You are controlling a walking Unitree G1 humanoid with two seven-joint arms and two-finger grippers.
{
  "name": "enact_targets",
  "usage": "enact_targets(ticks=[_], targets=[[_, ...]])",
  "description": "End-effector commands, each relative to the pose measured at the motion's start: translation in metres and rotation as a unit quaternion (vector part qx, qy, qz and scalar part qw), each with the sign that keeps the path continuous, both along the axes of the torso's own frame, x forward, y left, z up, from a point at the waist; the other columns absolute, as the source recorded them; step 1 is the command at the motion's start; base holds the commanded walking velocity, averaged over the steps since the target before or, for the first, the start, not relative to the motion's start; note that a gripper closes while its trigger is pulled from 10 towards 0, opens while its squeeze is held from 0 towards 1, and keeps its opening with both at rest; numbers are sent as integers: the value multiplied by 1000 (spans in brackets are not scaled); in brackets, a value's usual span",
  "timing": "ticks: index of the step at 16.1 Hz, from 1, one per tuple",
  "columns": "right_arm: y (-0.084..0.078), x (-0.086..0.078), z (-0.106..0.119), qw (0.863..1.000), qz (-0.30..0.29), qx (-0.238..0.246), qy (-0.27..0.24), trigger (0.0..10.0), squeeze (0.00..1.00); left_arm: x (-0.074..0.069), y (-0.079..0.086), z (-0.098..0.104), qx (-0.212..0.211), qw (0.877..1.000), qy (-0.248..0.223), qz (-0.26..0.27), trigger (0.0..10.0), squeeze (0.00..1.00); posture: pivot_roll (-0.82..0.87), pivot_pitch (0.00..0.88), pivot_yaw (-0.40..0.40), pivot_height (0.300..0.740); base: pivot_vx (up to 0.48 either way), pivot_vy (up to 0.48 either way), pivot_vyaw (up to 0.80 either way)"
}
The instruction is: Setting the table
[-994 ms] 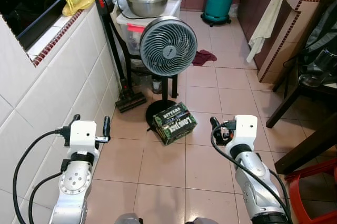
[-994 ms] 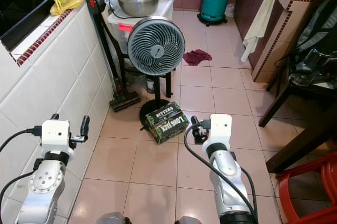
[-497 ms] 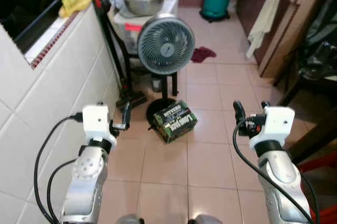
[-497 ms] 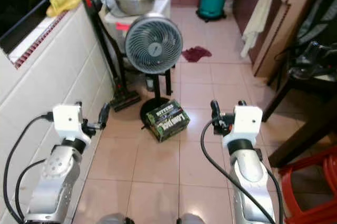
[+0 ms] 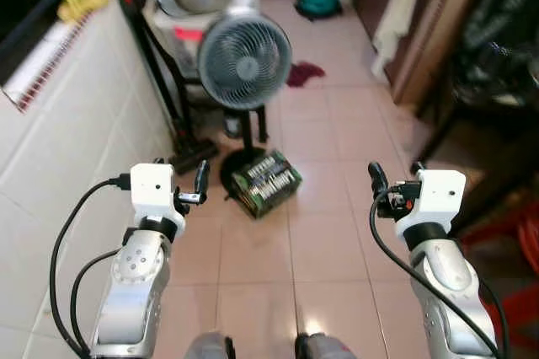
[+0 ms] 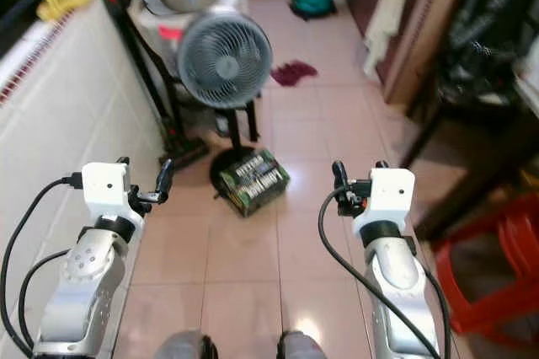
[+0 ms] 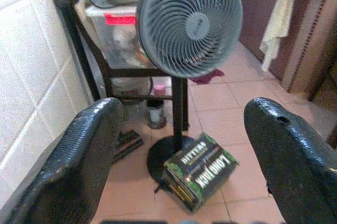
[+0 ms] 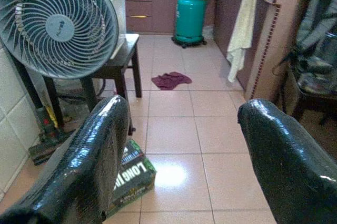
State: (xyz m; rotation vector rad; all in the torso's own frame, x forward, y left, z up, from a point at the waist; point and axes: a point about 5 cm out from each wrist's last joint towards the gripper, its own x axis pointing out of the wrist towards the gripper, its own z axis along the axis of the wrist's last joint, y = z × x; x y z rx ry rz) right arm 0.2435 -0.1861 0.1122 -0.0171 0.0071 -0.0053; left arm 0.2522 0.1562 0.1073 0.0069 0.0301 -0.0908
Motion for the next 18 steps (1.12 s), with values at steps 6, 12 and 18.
enact_targets(ticks=[6, 12, 18], targets=[[4, 5, 6, 1000, 9, 3, -2, 10000, 0, -1, 1, 3, 6, 1000, 0, 2, 10000, 0, 2, 24, 39, 740, -209, 0, -800], [6, 7, 6, 1000, 6, 5, -3, 10000, 0, 1, 0, 7, -27, 1000, 2, -4, 10000, 0, 5, 16, 42, 740, 0, 0, -800], [5, 8, 8, 1000, 6, 8, -6, 10000, 0, 4, 3, 8, -28, 1000, 2, 8, 10000, 0, 5, 18, 42, 740, 0, 0, -800]])
